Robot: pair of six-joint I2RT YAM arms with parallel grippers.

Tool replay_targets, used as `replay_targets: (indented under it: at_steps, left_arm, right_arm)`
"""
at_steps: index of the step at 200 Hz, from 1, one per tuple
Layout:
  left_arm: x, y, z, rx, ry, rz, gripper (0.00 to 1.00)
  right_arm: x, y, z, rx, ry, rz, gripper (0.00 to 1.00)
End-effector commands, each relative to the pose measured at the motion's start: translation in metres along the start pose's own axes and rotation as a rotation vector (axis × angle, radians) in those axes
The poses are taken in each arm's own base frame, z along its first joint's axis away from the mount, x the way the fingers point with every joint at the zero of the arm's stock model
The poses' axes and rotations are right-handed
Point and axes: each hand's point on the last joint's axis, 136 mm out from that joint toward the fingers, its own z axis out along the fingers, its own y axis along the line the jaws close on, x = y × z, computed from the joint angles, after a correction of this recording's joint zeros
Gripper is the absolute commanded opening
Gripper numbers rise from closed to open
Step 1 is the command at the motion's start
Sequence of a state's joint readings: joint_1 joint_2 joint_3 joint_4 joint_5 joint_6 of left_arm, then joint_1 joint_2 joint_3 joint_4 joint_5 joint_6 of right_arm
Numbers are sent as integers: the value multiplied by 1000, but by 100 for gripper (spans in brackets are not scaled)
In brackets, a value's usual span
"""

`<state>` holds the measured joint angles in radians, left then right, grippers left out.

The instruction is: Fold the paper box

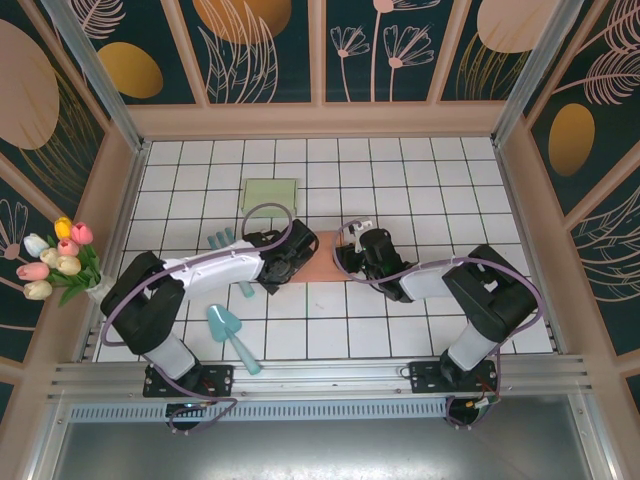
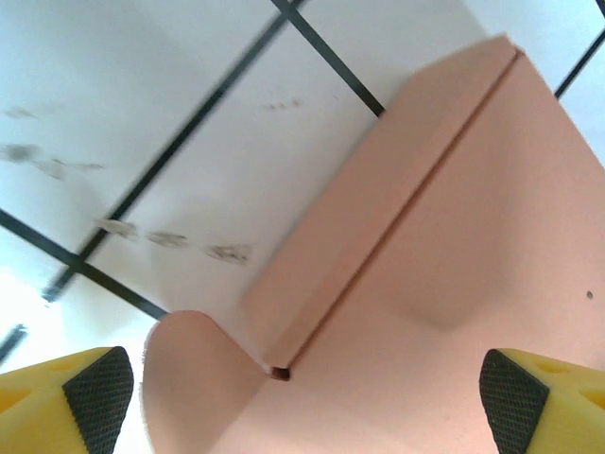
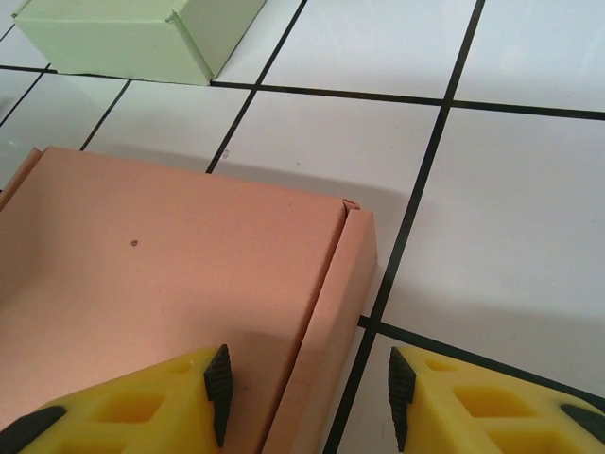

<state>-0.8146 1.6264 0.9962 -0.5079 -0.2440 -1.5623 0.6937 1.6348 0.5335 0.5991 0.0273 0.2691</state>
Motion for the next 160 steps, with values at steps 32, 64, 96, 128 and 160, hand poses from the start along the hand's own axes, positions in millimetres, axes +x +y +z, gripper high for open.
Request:
replay_targets:
  at_steps: [32, 64, 96, 128, 160]
  left_arm:
    - [-26, -9, -19, -18, -126, 117, 95]
    - [-20, -15, -9, -34, -106, 117, 95]
    - [-6, -15, 10, -51, -45, 119, 94]
    - [1, -13, 17, -67, -18, 110, 94]
    - [7, -13, 25, -57, 9, 94, 90]
  right_arm:
    - [73, -26, -5, 90, 237, -12, 49]
    - [75, -28, -5, 97, 242, -15, 49]
    - [73, -27, -4, 95, 240, -18, 49]
    - [75, -29, -4, 102, 241, -21, 49]
    - [78, -30, -2, 102, 248, -18, 49]
